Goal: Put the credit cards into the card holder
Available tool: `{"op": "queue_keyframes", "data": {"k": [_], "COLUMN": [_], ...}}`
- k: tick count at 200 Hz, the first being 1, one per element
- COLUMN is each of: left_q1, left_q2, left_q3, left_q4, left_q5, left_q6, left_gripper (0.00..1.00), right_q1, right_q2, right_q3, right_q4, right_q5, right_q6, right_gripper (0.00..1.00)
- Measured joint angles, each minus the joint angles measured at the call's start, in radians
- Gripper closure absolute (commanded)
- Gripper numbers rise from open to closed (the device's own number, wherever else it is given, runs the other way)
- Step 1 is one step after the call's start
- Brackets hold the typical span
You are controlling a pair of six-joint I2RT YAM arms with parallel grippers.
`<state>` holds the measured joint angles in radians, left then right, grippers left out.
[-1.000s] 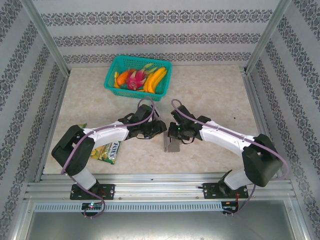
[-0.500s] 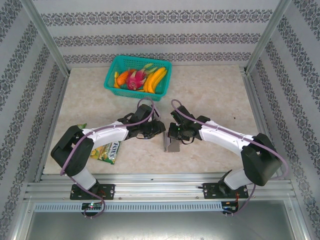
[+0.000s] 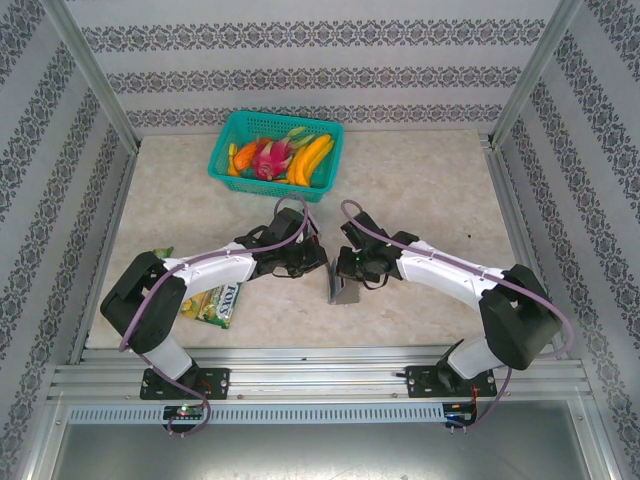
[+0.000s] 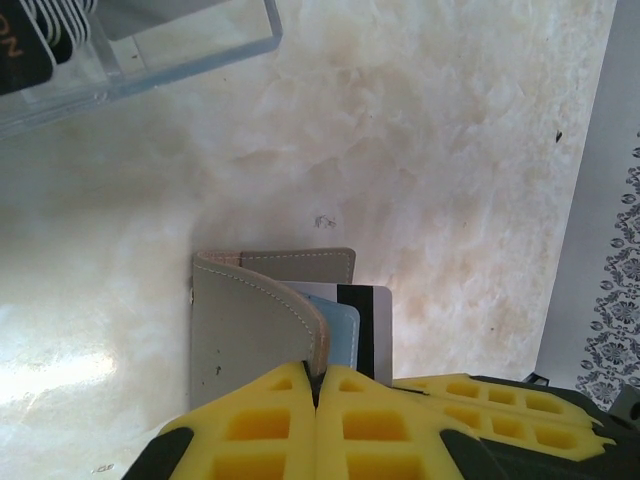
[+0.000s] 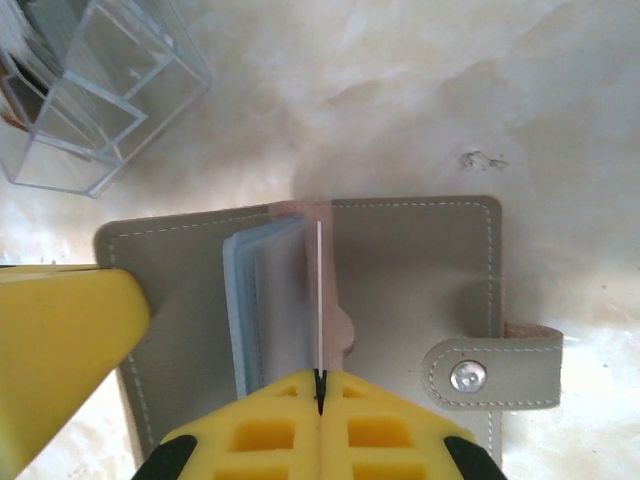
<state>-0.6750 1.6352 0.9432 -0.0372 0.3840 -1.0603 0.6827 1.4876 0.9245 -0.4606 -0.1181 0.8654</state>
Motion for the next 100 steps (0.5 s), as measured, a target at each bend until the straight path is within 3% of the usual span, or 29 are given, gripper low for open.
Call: {"op": "queue_keyframes", "data": {"k": [35,100], "left_q1": [0.0,0.0], "left_q2": [0.0,-0.009], "left_q3": [0.0,-0.013], "left_q4": [-0.002,0.0], "left_q5": [-0.011,-0.029], "left_q6": [-0.002,-0.007], "left_gripper": [1.0,1.0], "right_q1": [-0.032,-0.114], "right_q2": [-0.045,-0.296], "right_q3": [-0.001,-0.092], "right_q4": [-0.052,-0.047], "right_q5": [0.038,0.063], "right_q6": [-0.007,-0.042], "right_gripper": [1.0,1.0]}}
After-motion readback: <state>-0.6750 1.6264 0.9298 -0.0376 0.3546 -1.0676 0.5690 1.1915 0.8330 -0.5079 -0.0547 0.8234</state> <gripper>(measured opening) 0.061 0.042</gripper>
